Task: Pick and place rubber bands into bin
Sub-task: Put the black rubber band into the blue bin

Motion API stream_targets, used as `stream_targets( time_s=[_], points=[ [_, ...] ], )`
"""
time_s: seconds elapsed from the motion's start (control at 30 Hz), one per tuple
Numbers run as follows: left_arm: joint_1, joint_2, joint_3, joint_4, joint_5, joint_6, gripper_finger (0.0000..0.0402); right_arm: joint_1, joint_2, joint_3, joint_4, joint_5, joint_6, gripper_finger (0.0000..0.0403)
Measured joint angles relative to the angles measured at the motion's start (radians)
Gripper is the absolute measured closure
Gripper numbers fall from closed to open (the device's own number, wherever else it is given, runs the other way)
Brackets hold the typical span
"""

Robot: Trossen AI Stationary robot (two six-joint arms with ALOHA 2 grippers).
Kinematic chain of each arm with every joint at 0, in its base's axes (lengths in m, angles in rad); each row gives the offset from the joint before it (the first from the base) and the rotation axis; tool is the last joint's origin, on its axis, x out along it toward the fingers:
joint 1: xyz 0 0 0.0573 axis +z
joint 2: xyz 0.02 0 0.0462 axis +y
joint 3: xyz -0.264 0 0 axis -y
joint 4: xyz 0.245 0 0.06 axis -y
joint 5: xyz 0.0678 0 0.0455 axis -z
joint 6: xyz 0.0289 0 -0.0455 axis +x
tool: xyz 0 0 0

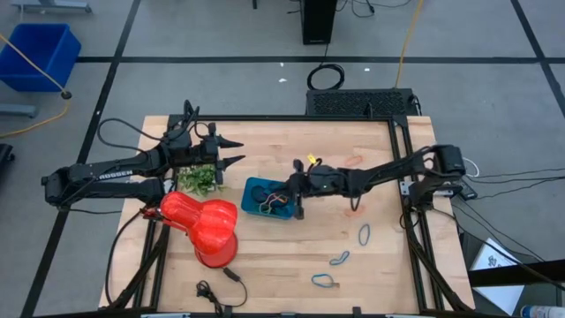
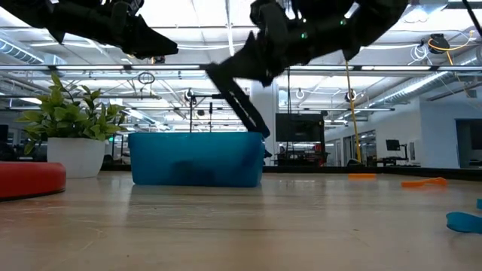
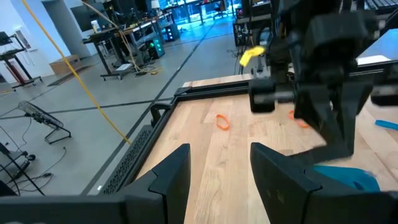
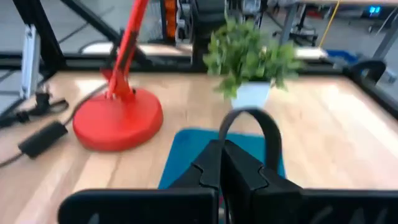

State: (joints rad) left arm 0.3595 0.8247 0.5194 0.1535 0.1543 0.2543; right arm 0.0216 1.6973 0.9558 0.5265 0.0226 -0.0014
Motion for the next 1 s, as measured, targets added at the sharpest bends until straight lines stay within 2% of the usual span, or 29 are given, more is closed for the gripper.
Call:
stream_targets(
  time_s=[0.53,1.0],
  points=[
    [0.0,0.0,0.0,0.0,0.0,0.0,0.0227,-0.003,0.098,0.0,0.024,0.002,0.042,0.04],
    [0.0,0.0,0.0,-0.001,0.0,0.0,0.0227,-0.003,0.101,0.0,-0.023,0.002,0.042,0.0399]
  ],
)
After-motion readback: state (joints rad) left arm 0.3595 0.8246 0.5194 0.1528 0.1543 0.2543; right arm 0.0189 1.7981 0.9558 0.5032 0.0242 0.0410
